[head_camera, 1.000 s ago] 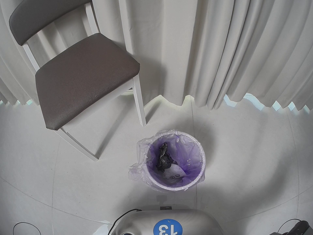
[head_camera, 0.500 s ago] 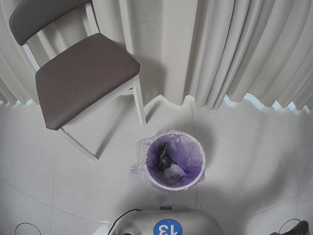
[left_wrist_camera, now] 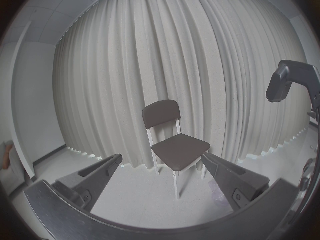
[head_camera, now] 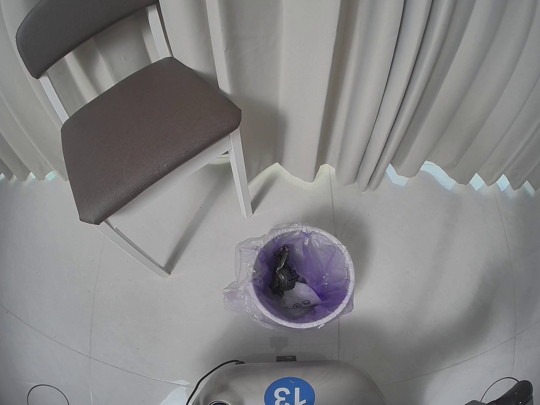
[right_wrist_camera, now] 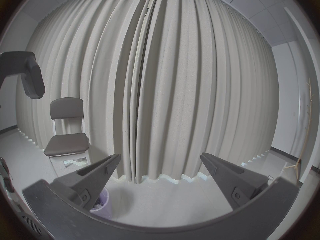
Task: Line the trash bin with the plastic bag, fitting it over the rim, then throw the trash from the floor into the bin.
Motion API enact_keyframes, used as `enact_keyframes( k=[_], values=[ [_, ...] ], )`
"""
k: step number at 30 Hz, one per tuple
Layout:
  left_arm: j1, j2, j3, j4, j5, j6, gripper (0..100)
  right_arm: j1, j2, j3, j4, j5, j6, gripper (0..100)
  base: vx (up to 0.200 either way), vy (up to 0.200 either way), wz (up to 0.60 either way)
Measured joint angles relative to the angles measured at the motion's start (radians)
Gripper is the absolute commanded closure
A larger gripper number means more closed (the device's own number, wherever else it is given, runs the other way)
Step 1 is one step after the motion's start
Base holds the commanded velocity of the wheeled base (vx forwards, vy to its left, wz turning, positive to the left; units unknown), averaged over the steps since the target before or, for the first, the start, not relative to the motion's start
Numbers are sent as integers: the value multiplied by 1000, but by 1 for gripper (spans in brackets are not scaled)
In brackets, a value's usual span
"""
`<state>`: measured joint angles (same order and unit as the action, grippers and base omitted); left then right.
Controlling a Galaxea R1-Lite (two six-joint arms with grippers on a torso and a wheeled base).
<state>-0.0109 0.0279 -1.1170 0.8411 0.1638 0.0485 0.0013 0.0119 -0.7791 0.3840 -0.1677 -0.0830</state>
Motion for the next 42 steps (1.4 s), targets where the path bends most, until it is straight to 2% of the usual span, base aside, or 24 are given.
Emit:
enact_keyframes(
  k=[5,10,12,18,28,33,36,42],
  values=[
    [6,-12,78,-20,-48,-51,0,0,0,29,-70,59,5,0,0,0,0],
    [6,-15,194,-178,-102,-52,0,0,0,87,-184,111,-1,0,0,0,0],
    [7,-16,291,-298,-123,-50,0,0,0,124,-232,137,-4,0,0,0,0],
    [7,-16,561,-523,-139,-48,0,0,0,250,-346,175,-13,0,0,0,0],
    [7,-16,1006,-825,-85,-131,0,0,1,501,-620,191,-13,0,0,0,0],
    [8,-16,1082,-867,-100,-124,0,0,1,579,-659,171,-22,0,0,0,0],
    [8,-15,1094,-863,-140,-98,0,0,1,609,-664,172,-39,0,0,0,0],
    [8,-15,1099,-847,-170,-64,0,0,2,710,-678,169,-86,0,0,0,0]
  ],
)
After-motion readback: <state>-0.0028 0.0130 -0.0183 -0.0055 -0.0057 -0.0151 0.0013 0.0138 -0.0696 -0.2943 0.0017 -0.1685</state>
